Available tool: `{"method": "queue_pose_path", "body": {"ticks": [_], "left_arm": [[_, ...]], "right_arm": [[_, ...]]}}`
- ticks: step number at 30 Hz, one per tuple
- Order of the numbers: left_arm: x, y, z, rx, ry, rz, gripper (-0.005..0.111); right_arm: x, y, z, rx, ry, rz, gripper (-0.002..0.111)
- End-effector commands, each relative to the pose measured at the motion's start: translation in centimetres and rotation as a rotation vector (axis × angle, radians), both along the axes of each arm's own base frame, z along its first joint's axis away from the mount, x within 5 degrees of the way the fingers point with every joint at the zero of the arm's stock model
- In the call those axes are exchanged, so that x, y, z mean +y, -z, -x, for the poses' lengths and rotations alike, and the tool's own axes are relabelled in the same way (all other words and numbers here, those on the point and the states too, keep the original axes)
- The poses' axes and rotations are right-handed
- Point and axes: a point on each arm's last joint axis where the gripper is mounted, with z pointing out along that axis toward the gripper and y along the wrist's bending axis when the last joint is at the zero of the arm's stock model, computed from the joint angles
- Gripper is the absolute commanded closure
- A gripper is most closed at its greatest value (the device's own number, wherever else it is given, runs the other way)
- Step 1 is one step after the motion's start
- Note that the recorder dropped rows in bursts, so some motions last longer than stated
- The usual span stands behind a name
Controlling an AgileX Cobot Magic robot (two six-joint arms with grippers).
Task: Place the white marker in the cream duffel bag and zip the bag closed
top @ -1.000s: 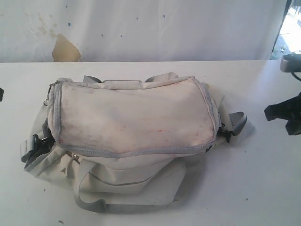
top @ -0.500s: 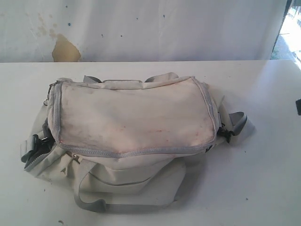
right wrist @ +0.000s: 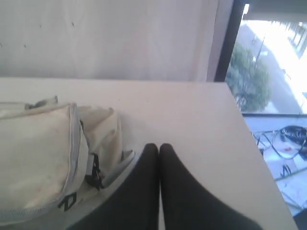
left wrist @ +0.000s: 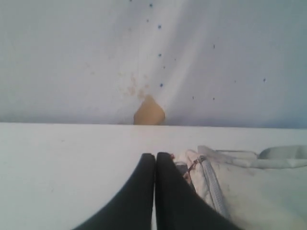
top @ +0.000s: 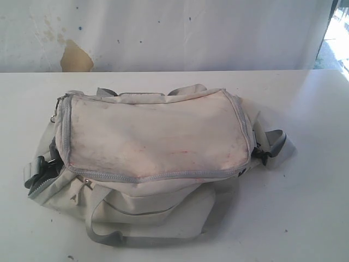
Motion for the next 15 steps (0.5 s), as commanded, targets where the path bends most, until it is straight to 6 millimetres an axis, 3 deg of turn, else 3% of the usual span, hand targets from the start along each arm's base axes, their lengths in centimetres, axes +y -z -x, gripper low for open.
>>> {"method": "queue_pose_path", "body": {"ticks": [1,7,11,15], "left_arm": [[0.1,0.7,2.0,-0.132,-0.003,0.005,0.107],[0.3,1.3,4.7,-0.310,-0.002,0.014,0.107],[0.2,1.2,4.6,-0.346,0.006,0.030,0.107],[0.2,0.9,4.7,-0.386,0.006,0.030,0.107]], "right_arm": [[0.0,0.4,2.8,-0.138,0.007,-0.005,0.108],[0.0,1.2,5.5,-0.299,0.006,0.000,0.108],[0.0,1.6,6.6,-0.387,0.005,0.011,0.108],[0.0,1.7,6.4,-0.405,0.004,0.038,0.108]]}}
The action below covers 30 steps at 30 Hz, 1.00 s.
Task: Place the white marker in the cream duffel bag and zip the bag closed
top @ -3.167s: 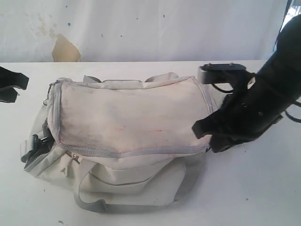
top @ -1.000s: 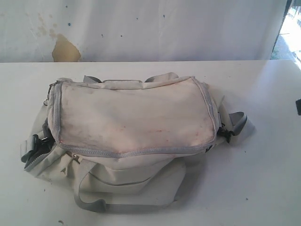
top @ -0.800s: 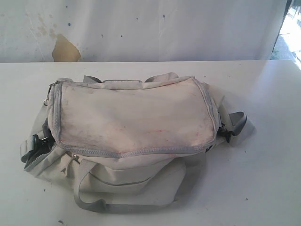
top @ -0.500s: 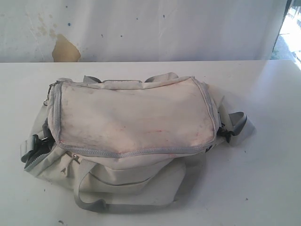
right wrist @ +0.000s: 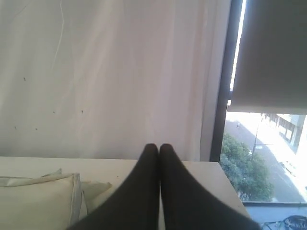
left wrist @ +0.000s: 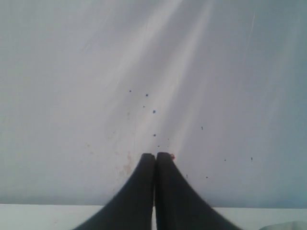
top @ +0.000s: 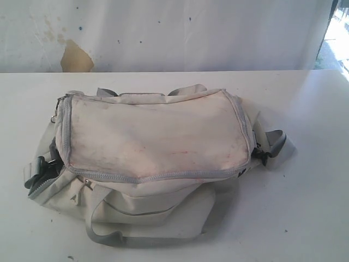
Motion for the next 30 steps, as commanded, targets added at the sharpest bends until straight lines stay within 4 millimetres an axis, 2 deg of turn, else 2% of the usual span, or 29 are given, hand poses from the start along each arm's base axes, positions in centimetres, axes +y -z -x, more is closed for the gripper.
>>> {"method": "queue_pose_path", "body": {"ticks": [1,5,7,9,12,17,19,20,23,30], "left_arm": [[0.0,-0.2,0.1,-0.037,0.005,0.010,0.107],[0.0,-0.3,0.0,-0.043,0.005,0.011,0.107],[-0.1,0.7,-0.6,-0.015,0.002,0.005,0.107],[-0.1,3.3,-2.4,-0.006,0.002,0.003,0.107],[-0.2,5.7,-3.8,-0.022,0.003,0.003,0.107],[-0.3,11.5,-5.7,-0.036,0.003,-0.004,0.107],[-0.3,11.8,-5.7,-0.050,0.004,-0.001,0.107],[-0.3,12.3,-5.8,0.006,0.004,-0.004,0.107],[-0.3,12.3,-5.8,0.007,0.004,-0.004,0.107],[-0.3,13.3,-6.0,0.112,0.005,0.007,0.107]], "right_arm": [[0.0,0.1,-0.1,-0.036,0.009,0.022,0.108],[0.0,-0.2,-0.3,-0.099,0.010,0.021,0.108],[0.0,0.6,-0.8,-0.074,0.013,0.028,0.108],[-0.1,2.4,-2.0,-0.059,0.019,0.042,0.108],[0.0,4.5,-3.1,-0.042,0.017,0.041,0.108],[0.0,9.3,-5.0,-0.094,0.012,0.044,0.108],[0.0,11.2,-5.4,-0.076,0.011,0.045,0.108],[0.0,11.3,-5.4,-0.088,0.011,0.044,0.108],[0.0,12.1,-5.6,0.003,0.011,0.045,0.108],[0.0,12.7,-5.6,0.067,0.009,0.025,0.108]]}}
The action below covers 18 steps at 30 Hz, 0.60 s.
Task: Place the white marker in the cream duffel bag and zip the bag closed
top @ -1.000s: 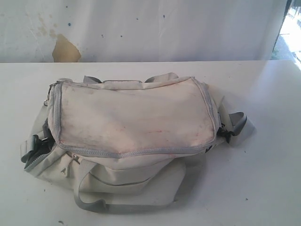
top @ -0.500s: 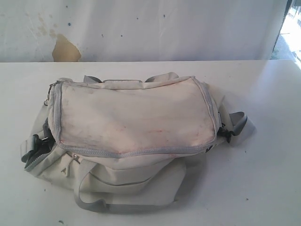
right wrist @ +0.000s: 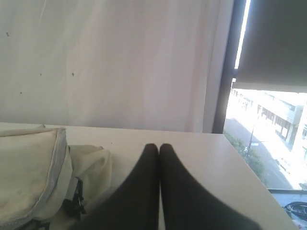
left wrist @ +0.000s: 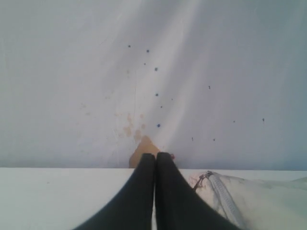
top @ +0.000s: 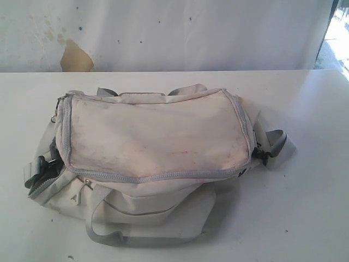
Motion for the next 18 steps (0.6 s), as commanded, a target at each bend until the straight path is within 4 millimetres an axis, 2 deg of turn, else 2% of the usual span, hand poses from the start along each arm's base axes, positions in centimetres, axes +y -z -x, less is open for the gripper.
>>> {"method": "queue_pose_path", "body": {"ticks": [1,7,18], "left_arm": [[0.0,1.1,-0.1,0.105,0.000,0.010,0.107],[0.0,1.8,-0.2,0.188,0.000,0.005,0.107],[0.0,2.0,-0.2,0.204,-0.001,0.001,0.107]], "right_arm": [[0.0,0.6,0.0,0.052,0.007,0.001,0.108],[-0.1,1.2,0.0,0.112,0.009,0.001,0.108],[-0.1,1.6,0.0,0.161,0.009,-0.020,0.108]]}}
